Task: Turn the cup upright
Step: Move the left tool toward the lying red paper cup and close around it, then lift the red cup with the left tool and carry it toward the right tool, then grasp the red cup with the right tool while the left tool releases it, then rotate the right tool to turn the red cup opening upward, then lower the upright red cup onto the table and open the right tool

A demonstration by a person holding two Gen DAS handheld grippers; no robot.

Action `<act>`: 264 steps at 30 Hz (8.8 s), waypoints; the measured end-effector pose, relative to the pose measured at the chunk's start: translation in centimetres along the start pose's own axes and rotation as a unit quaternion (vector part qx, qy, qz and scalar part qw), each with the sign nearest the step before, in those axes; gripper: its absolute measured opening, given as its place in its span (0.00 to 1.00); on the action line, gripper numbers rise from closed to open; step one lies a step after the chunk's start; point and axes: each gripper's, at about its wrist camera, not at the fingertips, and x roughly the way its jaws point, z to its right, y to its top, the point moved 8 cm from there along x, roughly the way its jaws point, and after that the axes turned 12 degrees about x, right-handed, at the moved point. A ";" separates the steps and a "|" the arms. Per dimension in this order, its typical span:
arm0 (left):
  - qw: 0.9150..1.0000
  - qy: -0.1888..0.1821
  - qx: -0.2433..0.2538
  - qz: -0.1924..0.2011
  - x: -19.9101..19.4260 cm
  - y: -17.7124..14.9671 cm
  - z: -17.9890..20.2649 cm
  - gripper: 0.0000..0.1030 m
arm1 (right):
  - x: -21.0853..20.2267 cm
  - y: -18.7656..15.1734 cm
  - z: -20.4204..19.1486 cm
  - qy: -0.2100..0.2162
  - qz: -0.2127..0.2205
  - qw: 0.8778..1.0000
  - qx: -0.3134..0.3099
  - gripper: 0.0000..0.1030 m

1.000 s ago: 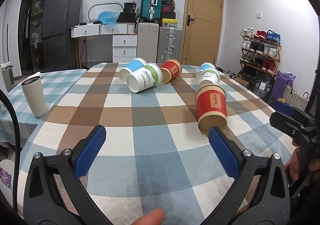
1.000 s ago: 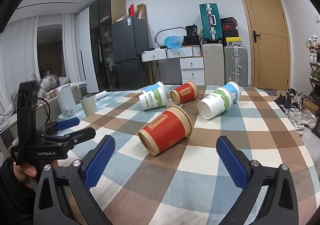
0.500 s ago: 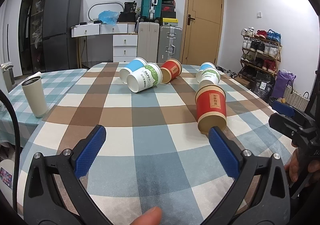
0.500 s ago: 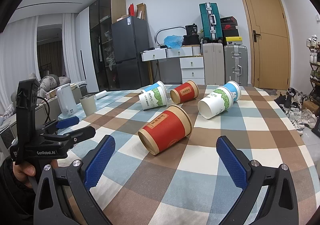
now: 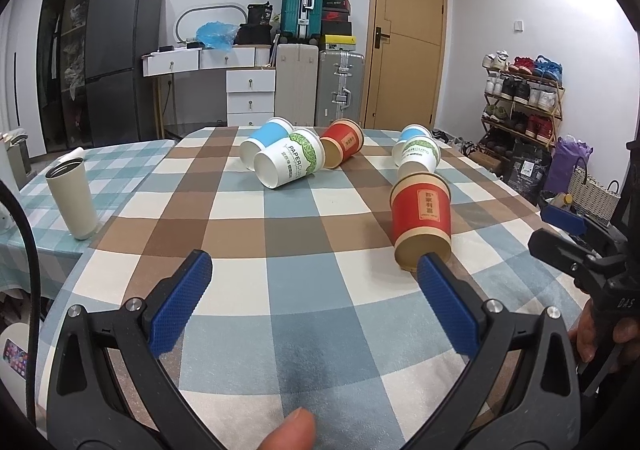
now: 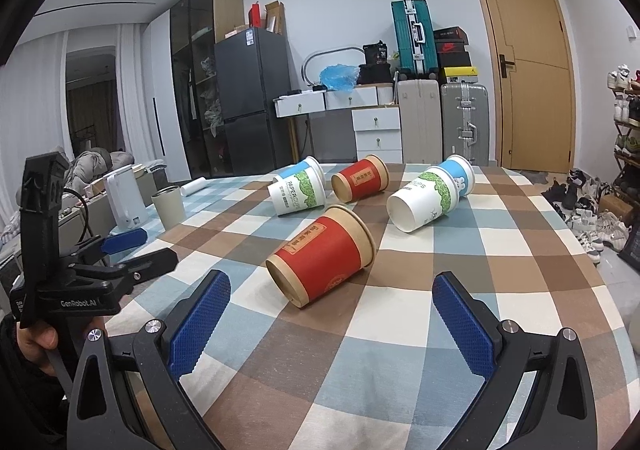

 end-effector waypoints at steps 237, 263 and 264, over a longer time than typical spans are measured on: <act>0.996 -0.046 -0.035 -0.061 0.9 -4.3 -1.8 0.99 | 8.8 0.4 -8.6 -0.068 -0.097 0.991 -0.067 0.69; 0.997 -0.048 -0.039 -0.053 0.7 -4.4 -2.0 0.99 | 4.6 -2.8 -8.6 -0.006 -0.088 0.990 -0.111 0.62; 0.997 -0.048 -0.040 -0.052 0.7 -4.4 -2.1 0.99 | 4.6 -2.8 -8.5 -0.005 -0.087 0.990 -0.110 0.63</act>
